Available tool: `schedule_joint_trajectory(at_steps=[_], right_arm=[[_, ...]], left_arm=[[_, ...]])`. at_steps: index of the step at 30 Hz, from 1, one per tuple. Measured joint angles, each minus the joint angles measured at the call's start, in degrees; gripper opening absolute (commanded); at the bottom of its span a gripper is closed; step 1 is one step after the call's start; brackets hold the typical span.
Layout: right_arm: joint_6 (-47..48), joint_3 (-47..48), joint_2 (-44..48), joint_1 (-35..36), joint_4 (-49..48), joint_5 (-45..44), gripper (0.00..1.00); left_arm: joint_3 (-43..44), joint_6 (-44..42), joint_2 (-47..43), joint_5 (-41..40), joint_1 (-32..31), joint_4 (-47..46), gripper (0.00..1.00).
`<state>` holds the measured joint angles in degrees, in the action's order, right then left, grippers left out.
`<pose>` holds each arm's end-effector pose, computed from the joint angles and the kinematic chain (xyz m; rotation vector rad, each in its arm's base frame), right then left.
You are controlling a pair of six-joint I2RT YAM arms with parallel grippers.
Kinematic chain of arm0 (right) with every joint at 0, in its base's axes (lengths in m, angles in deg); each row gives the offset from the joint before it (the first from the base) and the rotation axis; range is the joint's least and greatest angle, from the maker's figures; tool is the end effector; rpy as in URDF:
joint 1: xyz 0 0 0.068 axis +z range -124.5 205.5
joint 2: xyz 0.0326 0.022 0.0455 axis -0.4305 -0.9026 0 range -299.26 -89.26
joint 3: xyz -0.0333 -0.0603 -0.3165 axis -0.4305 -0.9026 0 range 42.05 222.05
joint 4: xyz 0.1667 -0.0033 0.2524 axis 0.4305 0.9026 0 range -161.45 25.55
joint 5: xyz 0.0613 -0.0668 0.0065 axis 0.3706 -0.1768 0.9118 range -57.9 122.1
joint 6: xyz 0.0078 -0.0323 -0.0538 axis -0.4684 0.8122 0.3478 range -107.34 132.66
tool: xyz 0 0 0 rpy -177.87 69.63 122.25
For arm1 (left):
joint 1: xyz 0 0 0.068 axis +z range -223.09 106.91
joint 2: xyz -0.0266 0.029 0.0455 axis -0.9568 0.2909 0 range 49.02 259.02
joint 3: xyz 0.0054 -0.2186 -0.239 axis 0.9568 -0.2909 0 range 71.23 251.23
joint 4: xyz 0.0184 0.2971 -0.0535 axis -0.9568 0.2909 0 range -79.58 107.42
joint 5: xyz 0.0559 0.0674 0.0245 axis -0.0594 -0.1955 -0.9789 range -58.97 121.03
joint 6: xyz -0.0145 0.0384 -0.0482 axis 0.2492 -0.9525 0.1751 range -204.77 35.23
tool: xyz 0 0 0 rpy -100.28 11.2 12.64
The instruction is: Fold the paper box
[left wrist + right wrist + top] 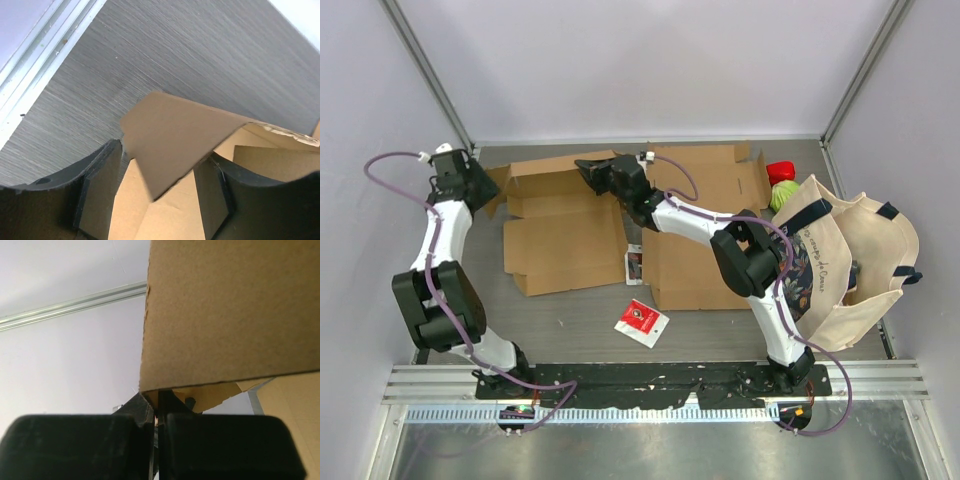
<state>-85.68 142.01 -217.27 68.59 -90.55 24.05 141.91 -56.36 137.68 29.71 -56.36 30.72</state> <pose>0.4561 0.4174 0.2612 1.0594 1.7583 1.6060 0.3843 0.1167 0.3219 -0.8711 2.0638 -0.0848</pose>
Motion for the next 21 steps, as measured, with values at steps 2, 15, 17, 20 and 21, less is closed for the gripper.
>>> schedule_joint_trajectory(at_steps=[2,15,17,20,21], right_arm=[[0.07,0.13,-0.02,0.00,0.31,0.02,0.01],[0.59,0.79,-0.39,0.35,0.61,-0.31,0.01],[0.68,0.79,-0.39,0.35,0.46,-0.66,0.01],[0.98,0.79,-0.39,0.37,0.44,-0.46,0.01],[1.16,0.79,-0.39,0.39,0.50,-0.59,0.01]], left_arm=[[1.66,-3.50,1.86,-3.78,-2.69,0.74,0.53],[9.46,-8.96,5.79,-9.42,-8.37,10.62,0.00],[10.29,-8.07,5.79,-9.01,-8.63,12.33,0.00],[10.58,-6.23,5.73,-7.13,-8.59,14.40,0.00],[10.56,-5.84,5.70,-6.78,-8.57,14.78,0.00]])
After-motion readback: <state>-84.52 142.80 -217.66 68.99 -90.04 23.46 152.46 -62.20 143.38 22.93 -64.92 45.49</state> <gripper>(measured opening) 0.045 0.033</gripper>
